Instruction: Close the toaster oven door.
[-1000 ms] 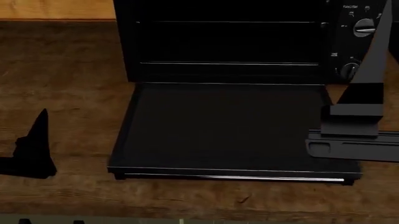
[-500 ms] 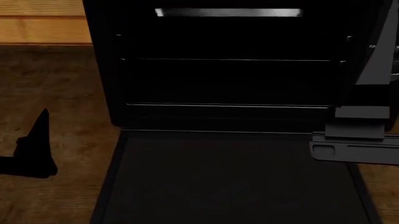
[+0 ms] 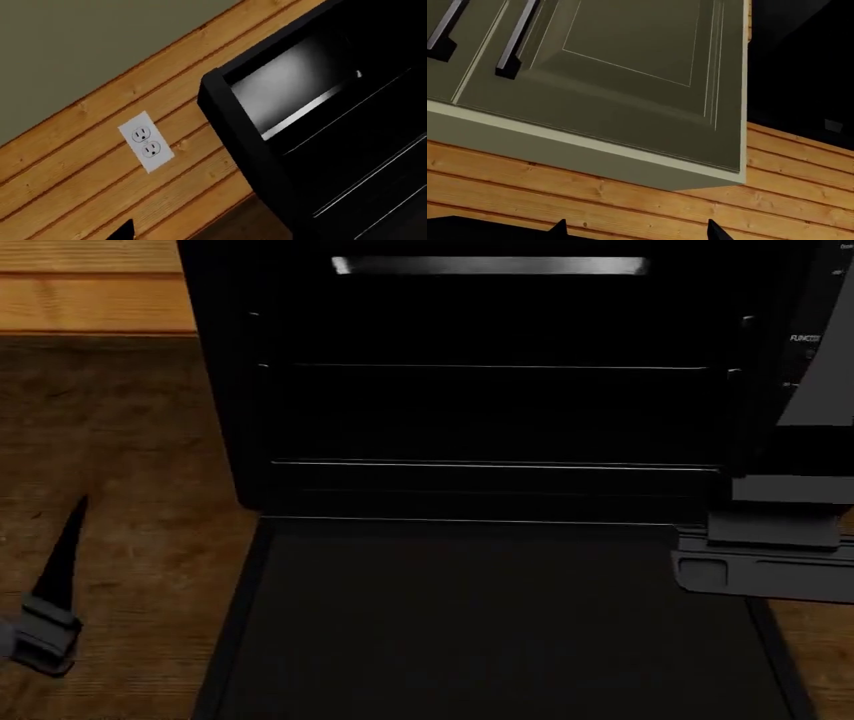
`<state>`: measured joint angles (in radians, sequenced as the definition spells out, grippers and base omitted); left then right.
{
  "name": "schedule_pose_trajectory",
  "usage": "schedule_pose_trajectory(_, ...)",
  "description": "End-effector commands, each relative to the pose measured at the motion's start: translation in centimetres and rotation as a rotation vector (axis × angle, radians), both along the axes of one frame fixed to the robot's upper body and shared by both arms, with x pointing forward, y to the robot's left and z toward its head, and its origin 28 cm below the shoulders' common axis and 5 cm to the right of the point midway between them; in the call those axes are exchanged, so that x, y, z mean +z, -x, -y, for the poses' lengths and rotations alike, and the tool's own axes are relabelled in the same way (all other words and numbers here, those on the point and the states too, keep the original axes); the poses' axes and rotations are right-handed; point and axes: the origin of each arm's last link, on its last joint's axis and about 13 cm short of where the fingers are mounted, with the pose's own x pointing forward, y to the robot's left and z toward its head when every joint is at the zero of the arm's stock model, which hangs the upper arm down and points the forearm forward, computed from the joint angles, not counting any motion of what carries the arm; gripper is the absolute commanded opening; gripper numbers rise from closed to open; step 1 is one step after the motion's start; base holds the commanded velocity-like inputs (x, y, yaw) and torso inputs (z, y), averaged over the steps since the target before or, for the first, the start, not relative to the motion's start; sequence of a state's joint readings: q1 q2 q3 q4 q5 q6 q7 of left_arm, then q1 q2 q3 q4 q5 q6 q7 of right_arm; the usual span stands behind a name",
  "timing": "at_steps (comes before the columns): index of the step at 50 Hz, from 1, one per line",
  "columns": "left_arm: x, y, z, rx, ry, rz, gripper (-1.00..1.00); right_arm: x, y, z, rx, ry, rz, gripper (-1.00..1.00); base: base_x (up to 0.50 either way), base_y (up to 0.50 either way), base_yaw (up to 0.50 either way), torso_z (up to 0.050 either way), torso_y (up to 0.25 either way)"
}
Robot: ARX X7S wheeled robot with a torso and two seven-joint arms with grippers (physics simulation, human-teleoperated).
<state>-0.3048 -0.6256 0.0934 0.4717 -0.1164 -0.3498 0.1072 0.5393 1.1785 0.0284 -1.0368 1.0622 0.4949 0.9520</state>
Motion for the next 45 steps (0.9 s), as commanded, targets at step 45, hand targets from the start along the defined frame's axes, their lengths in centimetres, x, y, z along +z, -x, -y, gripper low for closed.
schedule_pose_trajectory(45,-1.7,-2.2,-2.3,-0.394,-1.082,-0.010,1.00,-0.4,0.7,0.2,-0.008,-0.025,0.006,1.00,0.00,0.00,0.00,0.000,0.000)
